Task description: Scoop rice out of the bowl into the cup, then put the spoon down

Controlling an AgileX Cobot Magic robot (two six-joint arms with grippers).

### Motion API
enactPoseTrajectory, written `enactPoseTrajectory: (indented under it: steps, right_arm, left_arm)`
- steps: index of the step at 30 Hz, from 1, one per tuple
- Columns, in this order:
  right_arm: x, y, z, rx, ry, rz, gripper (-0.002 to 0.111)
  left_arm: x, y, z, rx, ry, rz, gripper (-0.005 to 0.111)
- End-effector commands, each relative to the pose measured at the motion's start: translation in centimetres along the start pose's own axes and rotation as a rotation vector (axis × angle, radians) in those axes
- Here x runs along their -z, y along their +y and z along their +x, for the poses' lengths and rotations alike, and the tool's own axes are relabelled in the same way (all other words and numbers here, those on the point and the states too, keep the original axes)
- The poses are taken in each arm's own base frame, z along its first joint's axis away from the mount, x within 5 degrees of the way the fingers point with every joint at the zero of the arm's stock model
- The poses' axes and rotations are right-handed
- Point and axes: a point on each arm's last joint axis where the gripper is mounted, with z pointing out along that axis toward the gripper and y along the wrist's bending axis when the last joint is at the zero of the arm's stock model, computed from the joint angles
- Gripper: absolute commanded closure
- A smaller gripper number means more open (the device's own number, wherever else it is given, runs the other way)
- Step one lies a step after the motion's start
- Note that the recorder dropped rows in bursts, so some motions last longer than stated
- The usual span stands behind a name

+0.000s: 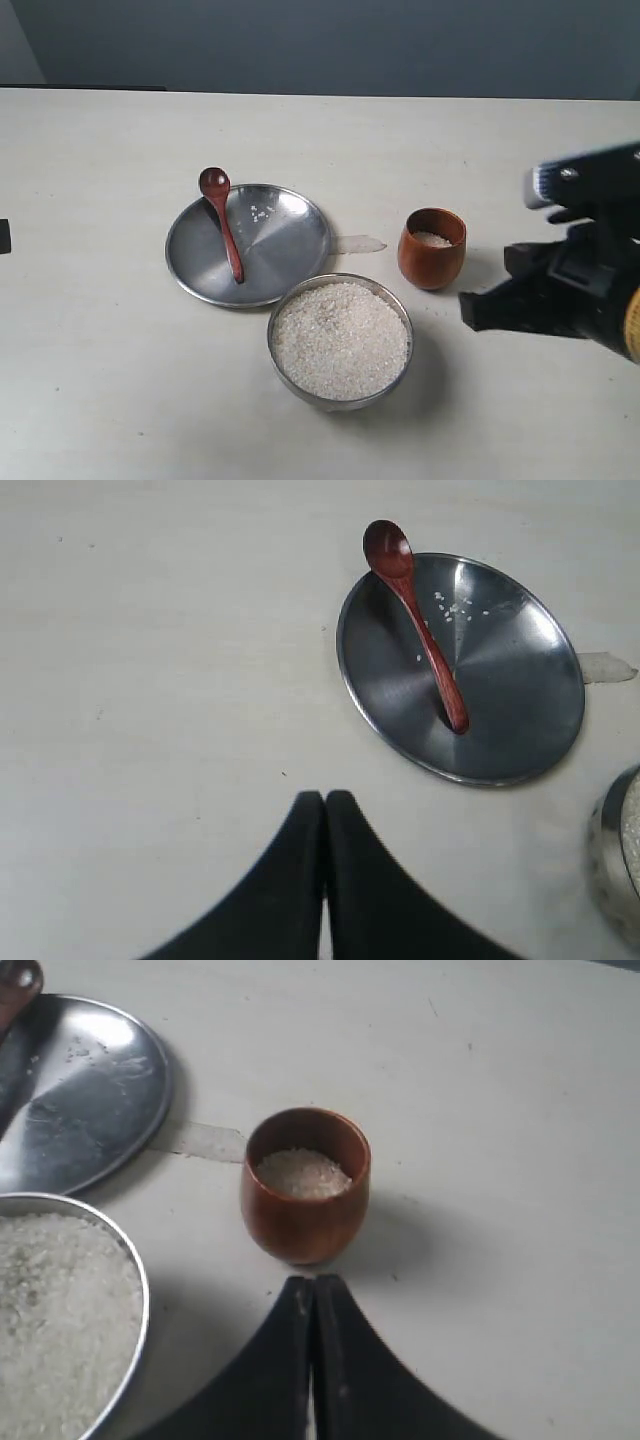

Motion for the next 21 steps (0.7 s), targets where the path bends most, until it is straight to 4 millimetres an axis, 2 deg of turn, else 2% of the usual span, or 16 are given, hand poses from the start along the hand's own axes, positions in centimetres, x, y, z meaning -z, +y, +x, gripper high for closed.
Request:
enactPoseTrajectory:
  steps: [1, 8, 14, 21]
  right_arm:
    - [1.7, -1.6, 2.5, -0.025, -0.065, -0.093, 0.108]
    - [4.2, -2.6, 5.1, -0.054, -0.215, -0.321, 0.108]
    - [5.7, -2.5, 4.8, -0.066, -0.321, -0.446, 0.108]
    - [6.1, -2.0, 4.8, -0.063, -0.326, -0.513, 0.108]
  left_arm:
    - [0.0, 0.0, -0.2, -0.008, -0.013, -0.006, 0.106]
    - [0.0, 0.0, -0.2, -0.008, -0.013, -0.006, 0.106]
    - [0.0, 0.0, -0.2, -0.008, -0.013, -0.006, 0.106]
    - [0.0, 0.0, -0.2, -0.008, -0.013, -0.006, 0.106]
